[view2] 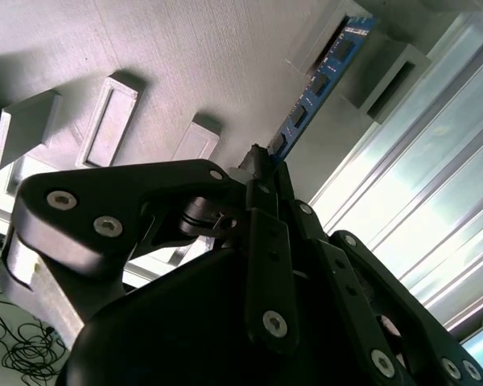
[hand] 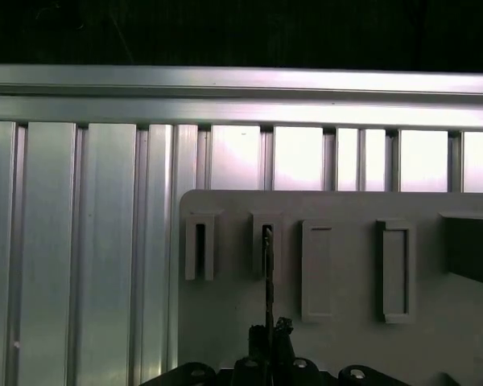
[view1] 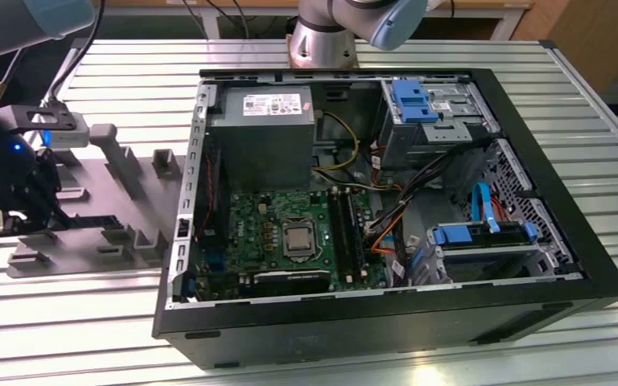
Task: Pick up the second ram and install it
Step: 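Pick up the second ram and move it above second insertion slot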
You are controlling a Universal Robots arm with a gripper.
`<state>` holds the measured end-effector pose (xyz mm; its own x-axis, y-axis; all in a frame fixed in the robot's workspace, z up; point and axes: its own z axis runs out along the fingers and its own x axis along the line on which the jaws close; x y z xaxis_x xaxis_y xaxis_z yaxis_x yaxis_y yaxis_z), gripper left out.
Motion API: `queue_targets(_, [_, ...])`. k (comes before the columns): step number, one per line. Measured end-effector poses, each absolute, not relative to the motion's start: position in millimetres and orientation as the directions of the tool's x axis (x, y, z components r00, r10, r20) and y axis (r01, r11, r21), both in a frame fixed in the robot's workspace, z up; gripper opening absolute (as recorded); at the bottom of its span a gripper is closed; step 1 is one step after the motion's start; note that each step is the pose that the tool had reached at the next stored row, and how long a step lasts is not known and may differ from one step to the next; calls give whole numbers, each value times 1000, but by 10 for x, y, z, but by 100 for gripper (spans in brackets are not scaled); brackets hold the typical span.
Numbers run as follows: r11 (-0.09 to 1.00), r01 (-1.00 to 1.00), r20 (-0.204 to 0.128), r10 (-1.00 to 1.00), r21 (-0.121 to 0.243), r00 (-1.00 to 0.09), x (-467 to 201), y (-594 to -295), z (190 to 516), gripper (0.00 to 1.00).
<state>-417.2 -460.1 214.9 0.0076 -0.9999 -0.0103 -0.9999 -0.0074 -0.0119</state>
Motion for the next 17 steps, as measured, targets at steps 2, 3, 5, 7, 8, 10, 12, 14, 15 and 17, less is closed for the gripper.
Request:
queue_targets(2, [-7, -1000, -10, -1000, -12, 8, -4172, -4601, 2154, 14])
queue_targets(3, [-7, -1000, -10, -1000, -12, 8, -4172, -4601, 2159, 14])
queue_targets(5, [-7, -1000, -10, -1000, -12, 8, -4173, -4601, 2165, 14])
queue_targets(7, [-7, -1000, -10, -1000, -12, 8, -4173, -4601, 2169, 14])
queue_targets(8, [-7, -1000, -10, -1000, -12, 8, -4173, -4601, 2171, 14])
queue_targets(10, [-7, -1000, -10, -1000, -12, 8, -4172, -4601, 2177, 14])
queue_targets(12, [-7, -1000, -10, -1000, -12, 8, -4173, -4601, 2183, 14])
queue_targets(14, [-7, -1000, -10, -1000, -12, 8, -4173, -4601, 2191, 14])
queue_targets(15, [-7, -1000, -10, -1000, -12, 8, -4172, -4601, 2194, 14])
queue_targets(17, [-7, -1000, -10, -1000, -12, 8, -4172, -4601, 2199, 14])
